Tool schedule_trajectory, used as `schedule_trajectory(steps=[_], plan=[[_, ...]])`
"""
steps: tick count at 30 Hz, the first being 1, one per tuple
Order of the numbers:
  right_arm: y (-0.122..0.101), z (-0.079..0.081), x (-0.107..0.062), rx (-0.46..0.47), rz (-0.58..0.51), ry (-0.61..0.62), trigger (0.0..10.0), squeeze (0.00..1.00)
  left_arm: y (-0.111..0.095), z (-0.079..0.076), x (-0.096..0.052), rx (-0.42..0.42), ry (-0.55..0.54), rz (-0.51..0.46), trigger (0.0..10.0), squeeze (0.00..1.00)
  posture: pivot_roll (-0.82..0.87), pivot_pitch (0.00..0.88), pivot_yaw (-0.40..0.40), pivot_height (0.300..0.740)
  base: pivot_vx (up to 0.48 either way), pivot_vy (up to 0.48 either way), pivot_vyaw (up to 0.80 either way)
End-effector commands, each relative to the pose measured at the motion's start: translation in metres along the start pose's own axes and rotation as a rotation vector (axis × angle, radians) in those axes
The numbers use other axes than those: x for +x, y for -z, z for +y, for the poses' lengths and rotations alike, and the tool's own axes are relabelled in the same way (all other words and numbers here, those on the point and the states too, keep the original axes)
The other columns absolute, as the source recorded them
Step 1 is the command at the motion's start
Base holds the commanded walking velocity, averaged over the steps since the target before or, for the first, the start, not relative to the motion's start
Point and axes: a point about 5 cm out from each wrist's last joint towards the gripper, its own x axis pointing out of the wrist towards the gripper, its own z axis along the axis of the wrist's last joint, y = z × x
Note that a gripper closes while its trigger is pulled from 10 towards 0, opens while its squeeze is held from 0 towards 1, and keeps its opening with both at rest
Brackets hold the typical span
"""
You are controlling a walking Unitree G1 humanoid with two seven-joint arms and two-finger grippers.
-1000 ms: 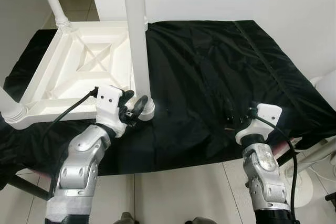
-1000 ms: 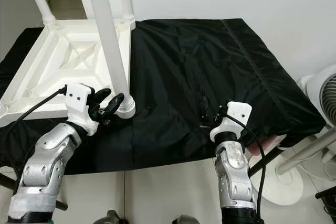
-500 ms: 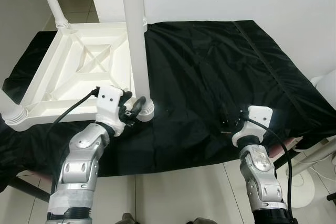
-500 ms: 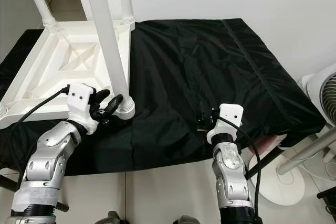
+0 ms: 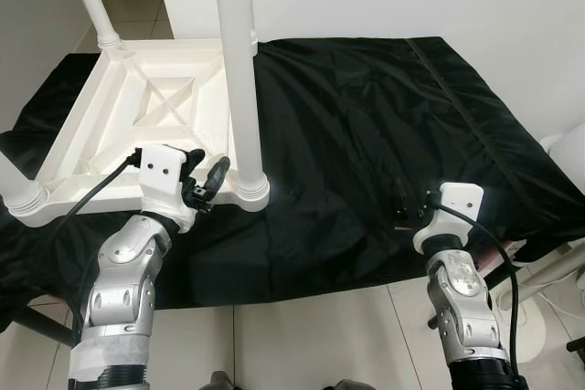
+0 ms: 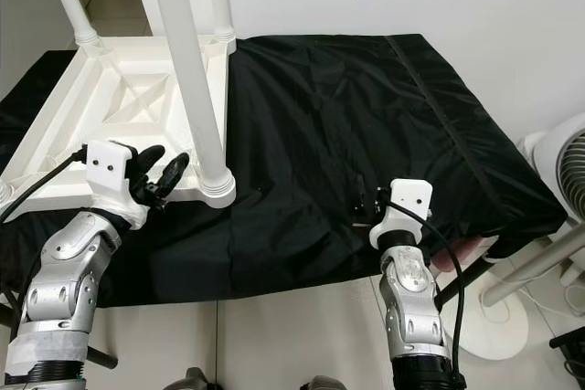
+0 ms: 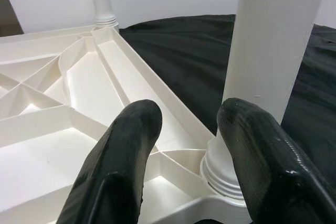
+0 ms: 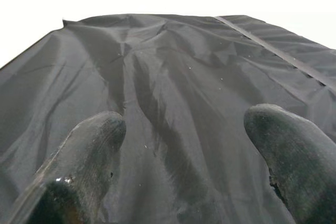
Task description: Building children table
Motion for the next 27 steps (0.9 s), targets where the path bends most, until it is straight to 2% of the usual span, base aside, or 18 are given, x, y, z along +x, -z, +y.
schedule_trajectory(steps=[1,5,12,15,18,27], plan=[[-0.002,0.002,0.002,-0.003,-0.014,-0.015,10.0,0.0,0.002,0.005,-0.001,-0.008,-0.118,-0.002,10.0,0.0,-0.12,0.0,0.02,0.74,0.0,0.0,0.0],[-0.003,0.002,0.001,-0.007,-0.024,-0.018,10.0,0.0,0.005,-0.001,-0.002,-0.029,-0.11,-0.002,10.0,0.0,-0.12,0.002,0.02,0.74,0.0,0.0,0.0],[-0.003,0.0,0.001,-0.009,-0.025,-0.005,10.0,0.0,0.005,-0.001,-0.002,-0.033,-0.115,-0.002,10.0,0.0,-0.12,0.007,0.021,0.74,0.0,0.0,0.0],[-0.004,-0.001,-0.002,-0.01,-0.029,0.014,10.0,0.0,0.006,-0.007,-0.002,-0.027,-0.103,0.002,10.0,0.0,-0.12,0.014,0.027,0.74,0.0,0.0,0.0],[-0.006,0.003,-0.002,-0.012,-0.04,-0.004,10.0,0.0,0.008,-0.013,0.0,-0.026,-0.07,0.013,10.0,0.0,-0.11,0.012,0.028,0.74,0.0,0.0,0.0],[-0.008,0.007,-0.002,-0.031,-0.046,-0.041,10.0,0.0,0.008,-0.018,-0.001,-0.008,-0.067,0.007,10.0,0.0,-0.09,0.022,0.007,0.74,0.0,0.0,0.0]])
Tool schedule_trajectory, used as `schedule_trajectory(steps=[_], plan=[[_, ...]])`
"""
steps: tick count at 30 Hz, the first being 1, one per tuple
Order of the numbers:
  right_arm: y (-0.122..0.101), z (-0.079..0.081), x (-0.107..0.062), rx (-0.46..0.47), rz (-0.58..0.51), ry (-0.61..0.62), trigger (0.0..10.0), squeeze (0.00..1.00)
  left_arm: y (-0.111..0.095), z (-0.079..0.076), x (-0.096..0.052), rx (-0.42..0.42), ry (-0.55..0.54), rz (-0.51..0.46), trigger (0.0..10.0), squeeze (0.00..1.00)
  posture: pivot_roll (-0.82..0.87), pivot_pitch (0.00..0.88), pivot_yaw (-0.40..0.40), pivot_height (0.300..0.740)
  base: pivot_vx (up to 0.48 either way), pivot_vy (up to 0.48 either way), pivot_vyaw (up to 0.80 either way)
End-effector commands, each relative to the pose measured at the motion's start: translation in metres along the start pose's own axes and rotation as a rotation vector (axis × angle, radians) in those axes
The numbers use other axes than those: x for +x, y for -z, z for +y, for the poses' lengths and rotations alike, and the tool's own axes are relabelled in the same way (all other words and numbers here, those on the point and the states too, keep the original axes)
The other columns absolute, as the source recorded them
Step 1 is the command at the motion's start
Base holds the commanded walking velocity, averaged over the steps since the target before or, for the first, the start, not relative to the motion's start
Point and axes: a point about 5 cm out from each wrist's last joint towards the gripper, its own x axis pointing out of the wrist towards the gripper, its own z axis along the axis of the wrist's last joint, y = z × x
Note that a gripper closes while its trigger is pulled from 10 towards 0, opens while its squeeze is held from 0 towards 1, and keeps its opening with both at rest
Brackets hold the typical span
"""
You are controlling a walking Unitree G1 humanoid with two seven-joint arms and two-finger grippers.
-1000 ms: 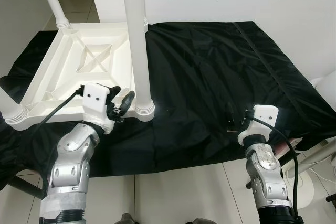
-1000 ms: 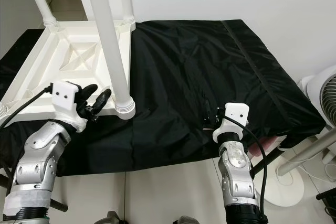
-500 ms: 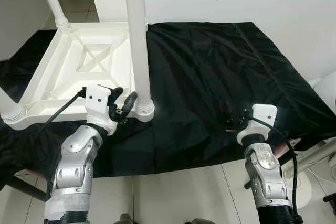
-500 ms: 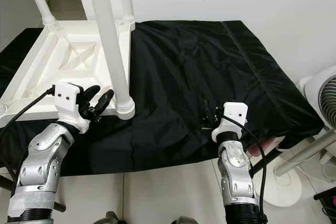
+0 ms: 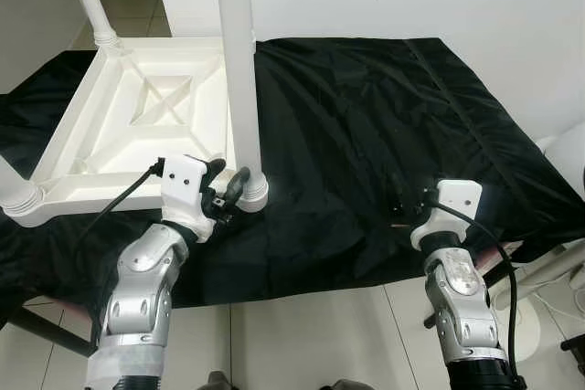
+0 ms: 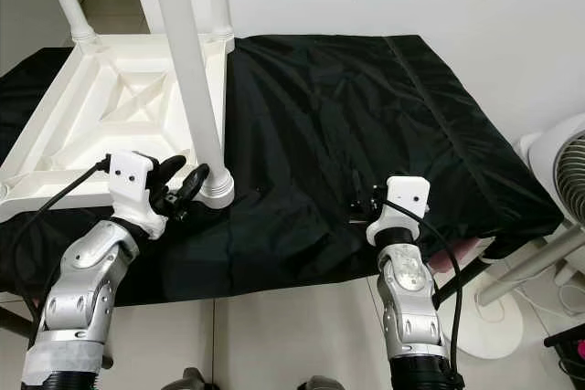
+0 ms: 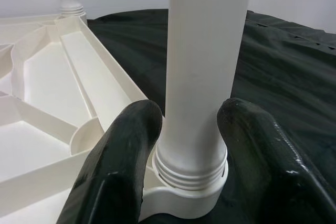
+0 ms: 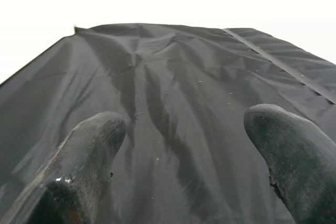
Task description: Building children table
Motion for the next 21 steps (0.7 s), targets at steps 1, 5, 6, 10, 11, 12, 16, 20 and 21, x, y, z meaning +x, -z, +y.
schedule_trajectory(steps=[1,5,6,10,11,12,16,20,21], plan=[[-0.001,-0.001,-0.001,-0.015,-0.008,-0.007,10.0,0.0,-0.001,0.005,-0.002,0.024,-0.113,-0.004,10.0,0.0,-0.09,0.022,0.007,0.74,0.0,0.0,0.0],[-0.002,-0.002,0.0,-0.028,-0.012,-0.011,10.0,0.0,-0.001,0.006,-0.005,0.043,-0.125,-0.009,10.0,0.0,-0.09,0.027,0.004,0.74,0.0,0.0,0.0],[-0.002,-0.003,0.0,-0.029,-0.01,-0.01,10.0,0.0,-0.002,0.008,-0.006,0.053,-0.132,-0.01,10.0,0.0,-0.09,0.033,0.003,0.74,0.0,0.0,0.0],[-0.002,-0.004,-0.001,-0.026,-0.004,-0.01,10.0,0.0,-0.005,0.012,-0.009,0.066,-0.147,-0.019,10.0,0.0,-0.09,0.042,0.001,0.74,0.0,0.0,0.0],[-0.001,-0.004,-0.001,-0.023,-0.003,-0.011,10.0,0.0,-0.007,0.014,-0.011,0.064,-0.155,-0.024,10.0,0.0,-0.09,0.042,0.001,0.74,0.0,0.0,0.0],[-0.001,-0.004,-0.001,-0.022,-0.001,-0.012,10.0,0.0,-0.009,0.015,-0.012,0.063,-0.159,-0.03,10.0,0.0,-0.09,0.042,0.001,0.74,0.0,0.0,0.0],[-0.001,-0.005,-0.002,-0.024,0.001,-0.014,10.0,0.0,-0.011,0.021,-0.015,0.075,-0.169,-0.032,10.0,0.0,-0.09,0.044,0.001,0.74,0.0,0.0,0.0],[-0.001,-0.004,-0.001,-0.024,0.003,-0.019,10.0,0.0,-0.01,0.03,-0.016,0.085,-0.217,-0.028,10.0,0.0,-0.08,0.048,0.001,0.74,0.0,0.0,0.0],[-0.001,-0.004,-0.001,-0.024,0.002,-0.021,10.0,0.0,-0.011,0.034,-0.016,0.088,-0.245,-0.03,10.0,0.0,-0.08,0.048,0.001,0.74,0.0,0.0,0.0]])
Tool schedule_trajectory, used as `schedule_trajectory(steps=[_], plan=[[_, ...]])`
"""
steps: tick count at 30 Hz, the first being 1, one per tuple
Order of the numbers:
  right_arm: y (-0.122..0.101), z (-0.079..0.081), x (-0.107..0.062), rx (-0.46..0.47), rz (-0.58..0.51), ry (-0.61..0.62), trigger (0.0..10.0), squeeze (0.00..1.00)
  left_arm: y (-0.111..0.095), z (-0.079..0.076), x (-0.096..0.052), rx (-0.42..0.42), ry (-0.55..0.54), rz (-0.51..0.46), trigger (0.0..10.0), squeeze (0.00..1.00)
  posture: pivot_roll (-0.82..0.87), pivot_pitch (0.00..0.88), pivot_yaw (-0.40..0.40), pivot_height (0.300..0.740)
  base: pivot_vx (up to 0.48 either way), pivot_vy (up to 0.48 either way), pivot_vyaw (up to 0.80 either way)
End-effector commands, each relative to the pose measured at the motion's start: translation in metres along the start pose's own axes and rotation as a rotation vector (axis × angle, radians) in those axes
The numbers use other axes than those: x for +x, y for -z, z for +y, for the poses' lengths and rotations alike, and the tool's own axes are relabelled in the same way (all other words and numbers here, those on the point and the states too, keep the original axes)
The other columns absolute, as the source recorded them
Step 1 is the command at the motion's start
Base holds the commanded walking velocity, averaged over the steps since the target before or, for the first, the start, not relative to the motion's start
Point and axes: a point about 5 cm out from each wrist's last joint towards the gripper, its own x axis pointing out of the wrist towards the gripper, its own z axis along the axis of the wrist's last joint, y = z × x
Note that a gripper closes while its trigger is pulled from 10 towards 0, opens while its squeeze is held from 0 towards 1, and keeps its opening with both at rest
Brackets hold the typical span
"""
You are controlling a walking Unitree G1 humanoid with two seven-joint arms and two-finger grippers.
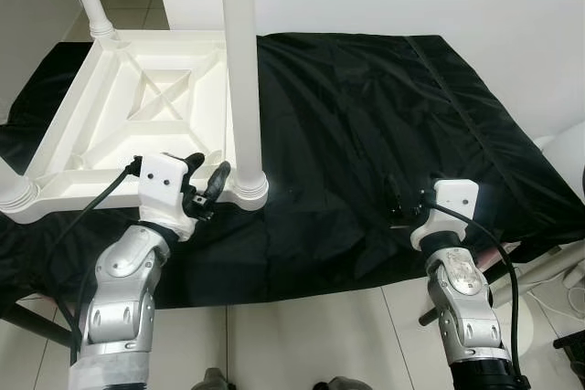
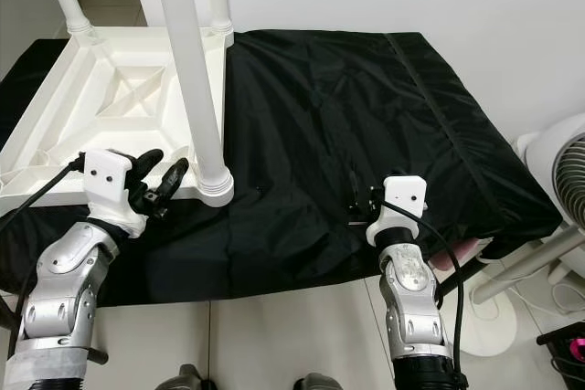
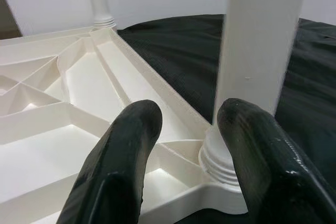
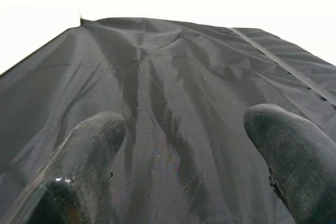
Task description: Building children table
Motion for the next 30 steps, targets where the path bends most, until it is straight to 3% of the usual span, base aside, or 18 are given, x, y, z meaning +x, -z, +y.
schedule_trajectory(steps=[1,7,8,12,13,30], plan=[[0.0,-0.001,-0.001,-0.003,0.003,-0.002,10.0,0.0,0.002,0.013,0.0,-0.001,-0.168,0.007,10.0,0.0,-0.08,0.048,0.001,0.74,0.0,0.0,0.0],[-0.002,-0.001,0.002,-0.002,-0.003,-0.006,10.0,0.0,0.005,0.017,0.005,-0.019,-0.235,0.028,10.0,0.0,-0.08,0.047,-0.001,0.74,0.0,0.0,0.0],[-0.004,-0.002,0.002,0.009,-0.015,0.0,10.0,1.0,0.005,0.016,0.006,-0.028,-0.25,0.029,10.0,0.87,-0.09,0.045,0.0,0.74,0.0,0.0,0.0],[-0.005,-0.003,0.002,0.013,-0.02,0.002,10.0,1.0,0.005,0.016,0.006,-0.029,-0.257,0.028,10.0,0.87,-0.09,0.045,0.0,0.74,0.0,0.0,0.0],[-0.004,-0.003,0.002,0.011,-0.016,-0.001,10.0,0.0,0.005,0.018,0.007,-0.03,-0.275,0.029,10.0,0.0,-0.09,0.042,0.0,0.74,0.0,0.0,0.0],[-0.004,-0.003,0.004,-0.019,-0.016,-0.021,10.0,0.0,0.002,0.032,0.012,0.063,-0.359,0.047,10.0,0.0,-0.08,0.031,0.003,0.74,0.0,0.0,0.0]])
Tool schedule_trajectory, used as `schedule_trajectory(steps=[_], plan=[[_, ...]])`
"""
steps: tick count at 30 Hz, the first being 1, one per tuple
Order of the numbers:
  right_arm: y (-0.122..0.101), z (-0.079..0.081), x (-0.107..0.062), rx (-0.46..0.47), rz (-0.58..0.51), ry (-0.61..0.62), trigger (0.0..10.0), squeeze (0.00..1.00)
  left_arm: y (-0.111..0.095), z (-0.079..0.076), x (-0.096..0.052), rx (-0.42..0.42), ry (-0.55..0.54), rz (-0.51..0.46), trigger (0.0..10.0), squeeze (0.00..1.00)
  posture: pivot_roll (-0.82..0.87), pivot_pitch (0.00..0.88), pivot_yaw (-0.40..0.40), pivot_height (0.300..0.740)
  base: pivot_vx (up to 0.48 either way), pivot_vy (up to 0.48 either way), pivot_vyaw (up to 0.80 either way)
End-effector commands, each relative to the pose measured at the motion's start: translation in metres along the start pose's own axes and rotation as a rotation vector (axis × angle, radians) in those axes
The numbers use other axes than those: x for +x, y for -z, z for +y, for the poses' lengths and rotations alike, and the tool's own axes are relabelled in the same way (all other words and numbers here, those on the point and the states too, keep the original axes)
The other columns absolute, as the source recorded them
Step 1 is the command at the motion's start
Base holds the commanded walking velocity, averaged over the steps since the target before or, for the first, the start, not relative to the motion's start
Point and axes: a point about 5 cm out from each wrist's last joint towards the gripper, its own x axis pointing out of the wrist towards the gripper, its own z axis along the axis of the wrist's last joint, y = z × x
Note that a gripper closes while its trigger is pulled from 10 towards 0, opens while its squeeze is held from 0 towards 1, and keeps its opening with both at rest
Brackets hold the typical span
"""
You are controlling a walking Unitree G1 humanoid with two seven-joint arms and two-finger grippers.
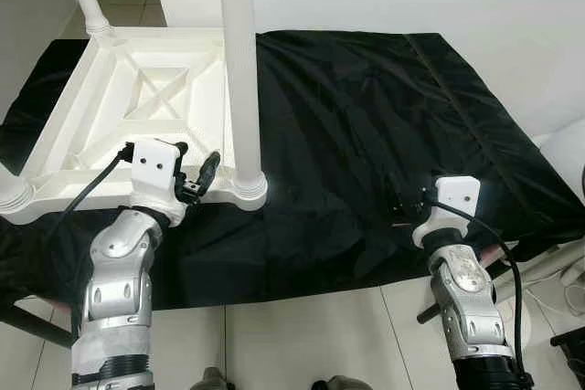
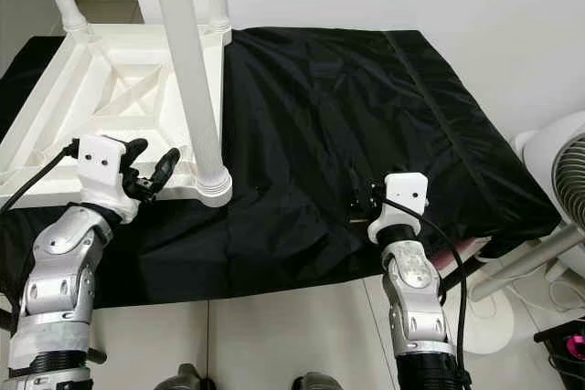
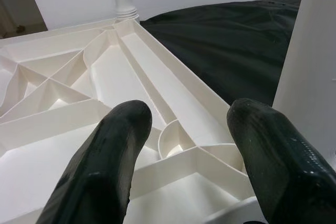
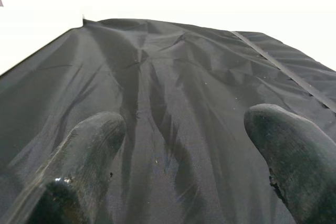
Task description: Building children table
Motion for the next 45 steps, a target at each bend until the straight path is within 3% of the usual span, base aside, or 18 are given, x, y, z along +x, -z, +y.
schedule_trajectory(steps=[1,27,29,30,31,32,33,35,38,45], plan=[[0.0,0.0,0.002,-0.007,-0.004,-0.004,10.0,0.0,0.002,0.012,-0.001,0.007,-0.284,0.01,10.0,0.0,-0.08,0.03,0.002,0.74,0.0,0.0,0.0],[0.001,0.0,0.001,-0.018,-0.003,-0.015,10.0,0.0,0.001,0.0,0.0,0.024,-0.204,0.012,10.0,0.0,-0.09,0.033,0.0,0.74,0.0,0.0,0.0],[0.001,-0.002,0.002,-0.021,-0.001,-0.011,10.0,0.0,0.003,-0.007,-0.004,0.015,-0.094,0.011,10.0,0.0,-0.09,0.04,-0.002,0.74,0.0,0.0,0.0],[0.001,-0.002,0.002,-0.021,-0.001,-0.011,10.0,0.0,0.003,-0.007,-0.004,0.015,-0.094,0.011,10.0,0.0,-0.09,0.04,-0.002,0.74,0.0,0.0,0.0],[0.001,-0.003,0.002,-0.023,0.001,-0.011,10.0,0.0,0.004,-0.014,-0.009,0.013,0.019,0.012,10.0,0.0,-0.08,0.041,-0.004,0.74,0.0,0.0,0.0],[0.001,-0.003,0.002,-0.023,0.001,-0.011,10.0,0.0,0.004,-0.014,-0.009,0.013,0.019,0.012,10.0,0.0,-0.08,0.041,-0.004,0.74,0.0,0.0,0.0],[0.002,-0.002,0.002,-0.024,0.003,-0.015,10.0,0.0,0.004,-0.019,-0.012,0.016,0.094,0.009,10.0,0.0,-0.08,0.039,-0.006,0.74,0.0,0.0,0.0],[0.002,-0.002,0.002,-0.024,0.003,-0.015,10.0,0.0,0.004,-0.019,-0.012,0.016,0.094,0.009,10.0,0.0,-0.08,0.039,-0.006,0.74,0.0,0.0,0.0],[0.001,0.0,0.003,-0.025,0.003,-0.025,10.0,0.0,0.006,-0.027,-0.015,0.021,0.204,0.025,10.0,0.0,-0.08,0.038,-0.009,0.74,0.0,0.0,0.0],[0.0,0.001,0.005,-0.025,-0.001,-0.032,10.0,0.0,0.006,-0.031,-0.01,0.041,0.216,0.039,10.0,0.0,-0.08,0.044,-0.009,0.74,0.0,0.0,0.0]])
